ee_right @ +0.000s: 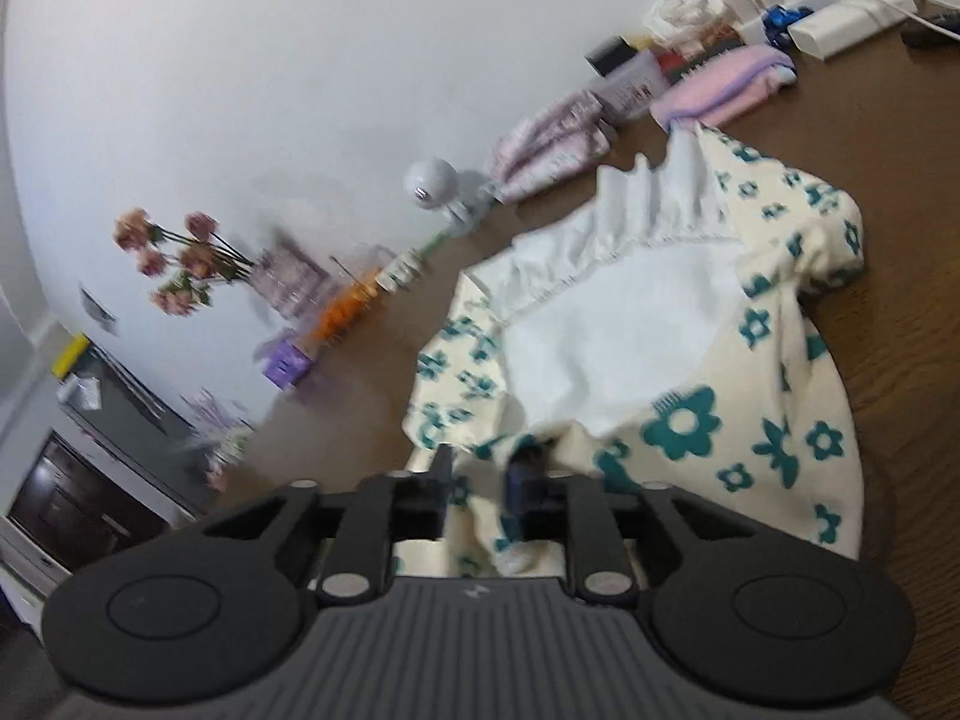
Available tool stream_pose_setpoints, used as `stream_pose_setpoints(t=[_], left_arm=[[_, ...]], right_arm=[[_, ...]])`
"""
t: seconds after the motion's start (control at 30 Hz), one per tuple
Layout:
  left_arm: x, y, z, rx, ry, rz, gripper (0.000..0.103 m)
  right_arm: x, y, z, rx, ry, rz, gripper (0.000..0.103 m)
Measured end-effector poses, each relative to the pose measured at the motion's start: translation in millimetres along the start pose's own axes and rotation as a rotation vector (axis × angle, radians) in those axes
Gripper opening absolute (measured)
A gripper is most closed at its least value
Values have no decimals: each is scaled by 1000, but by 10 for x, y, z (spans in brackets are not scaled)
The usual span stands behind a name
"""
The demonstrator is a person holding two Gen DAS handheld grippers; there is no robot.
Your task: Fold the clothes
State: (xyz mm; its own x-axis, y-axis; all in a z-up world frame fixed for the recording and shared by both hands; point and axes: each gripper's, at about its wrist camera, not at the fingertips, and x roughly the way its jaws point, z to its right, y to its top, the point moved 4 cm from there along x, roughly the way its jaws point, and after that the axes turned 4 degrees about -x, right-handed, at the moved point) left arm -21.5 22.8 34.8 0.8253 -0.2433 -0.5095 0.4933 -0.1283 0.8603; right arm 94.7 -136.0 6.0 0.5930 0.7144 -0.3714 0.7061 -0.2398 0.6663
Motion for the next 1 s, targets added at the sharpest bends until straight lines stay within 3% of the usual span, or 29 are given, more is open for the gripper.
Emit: stream_pose_setpoints(t=[0.07, 0.1, 0.13, 0.17, 0.3, 0.37, 0.53, 0.57, 0.6, 0.63, 0.73, 0.87, 0.93, 1.0], left_arm=[[207, -73, 93, 99, 33, -16, 68], [296, -98, 82, 128, 54, -36, 47], [377, -109, 45, 137, 69, -56, 10], [430, -76, -75, 83, 69, -75, 6], [357, 138, -659, -247, -54, -67, 6], [280, 213, -848, -340, -94, -53, 6], [64, 312, -835, -336, -116, -5, 6], [2, 314, -795, -322, -122, -5, 6], [-58, 315, -762, -312, -129, -6, 6], [-118, 310, -752, -310, -136, -7, 6], [-389, 278, -746, -334, -183, 1, 6], [-774, 218, -673, -297, -288, 10, 7], [-768, 172, -658, -277, -283, -17, 8], [-549, 114, -672, -284, -238, -68, 13]], right_arm=[[-145, 1, -62, -25, 4, 27, 32], [-219, 0, -92, -39, 4, 40, 33], [-292, -1, -122, -52, 4, 52, 34], [-353, -9, -142, -72, -5, 55, 36], [-501, -235, -301, -321, -125, 10, 42], [-432, -391, -452, -454, -165, -22, 42], [-19, -517, -486, -541, -267, -68, 43], [65, -529, -452, -544, -293, -75, 34], [109, -557, -429, -545, -300, -96, 12], [109, -590, -424, -540, -292, -117, 1], [-231, -665, -498, -515, -181, -146, 0], [-1117, -689, -661, -496, 37, -115, 0], [-1542, -688, -712, -483, 130, -88, 0], [-1692, -658, -624, -470, 32, -28, 0]])
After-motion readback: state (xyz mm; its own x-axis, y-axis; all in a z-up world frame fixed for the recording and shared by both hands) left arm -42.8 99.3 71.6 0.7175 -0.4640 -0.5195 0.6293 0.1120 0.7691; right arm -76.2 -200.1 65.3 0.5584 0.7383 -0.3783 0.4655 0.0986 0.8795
